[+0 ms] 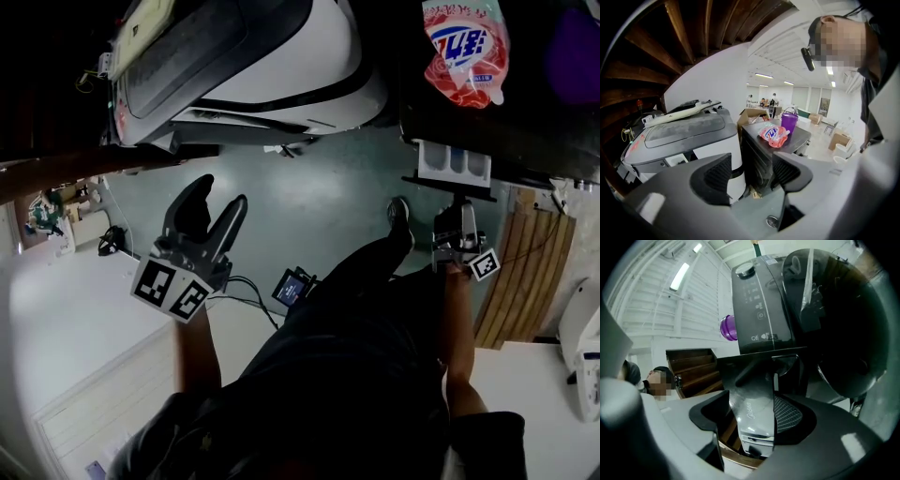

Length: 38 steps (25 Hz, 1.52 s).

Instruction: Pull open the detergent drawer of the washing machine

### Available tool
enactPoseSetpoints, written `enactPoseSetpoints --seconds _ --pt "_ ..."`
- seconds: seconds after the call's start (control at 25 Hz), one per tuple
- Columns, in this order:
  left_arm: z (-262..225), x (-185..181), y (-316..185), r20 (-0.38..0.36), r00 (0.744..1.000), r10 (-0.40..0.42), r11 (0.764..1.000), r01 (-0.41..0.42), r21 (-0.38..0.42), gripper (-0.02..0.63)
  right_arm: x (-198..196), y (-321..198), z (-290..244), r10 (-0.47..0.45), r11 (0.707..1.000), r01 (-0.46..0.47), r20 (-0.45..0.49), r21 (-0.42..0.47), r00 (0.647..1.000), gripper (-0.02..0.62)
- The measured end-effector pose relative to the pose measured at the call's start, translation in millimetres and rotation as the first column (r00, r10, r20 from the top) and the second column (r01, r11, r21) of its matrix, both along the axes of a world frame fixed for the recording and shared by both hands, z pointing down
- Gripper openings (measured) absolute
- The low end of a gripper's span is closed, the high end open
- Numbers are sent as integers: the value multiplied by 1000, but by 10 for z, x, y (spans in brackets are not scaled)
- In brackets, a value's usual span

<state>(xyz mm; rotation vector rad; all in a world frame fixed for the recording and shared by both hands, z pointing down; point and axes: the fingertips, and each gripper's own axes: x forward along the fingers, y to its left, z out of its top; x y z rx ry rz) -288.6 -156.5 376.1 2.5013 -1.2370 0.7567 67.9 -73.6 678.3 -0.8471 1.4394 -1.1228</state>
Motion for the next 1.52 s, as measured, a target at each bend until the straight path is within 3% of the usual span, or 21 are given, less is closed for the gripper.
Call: enactPoseSetpoints --seconds 0.12,0.28,0.64,1.24,1.32,1.52 --pt "8 119 -21 1 1000 29 1000 -29 -3 313 1 1 22 -26 999 25 -53 -35 998 272" --pt "25 210 -42 3 999 48 999 -47 -6 313 5 -34 20 -98 995 97 -128 -15 987 284" --pt "37 412 -10 7 995 96 995 -96 -15 313 158 -385 64 25 999 -23 -55 47 998 278" --pt "99 384 -3 -16 996 87 996 -88 -28 311 33 572 91 -77 995 77 -15 59 997 232" --pt "101 380 -15 -15 996 86 996 -87 -29 313 57 644 109 -69 996 69 -3 55 998 183" --pt "101 397 -70 -22 996 83 996 -83 -27 313 54 617 228 -105 994 104 -34 -11 994 183"
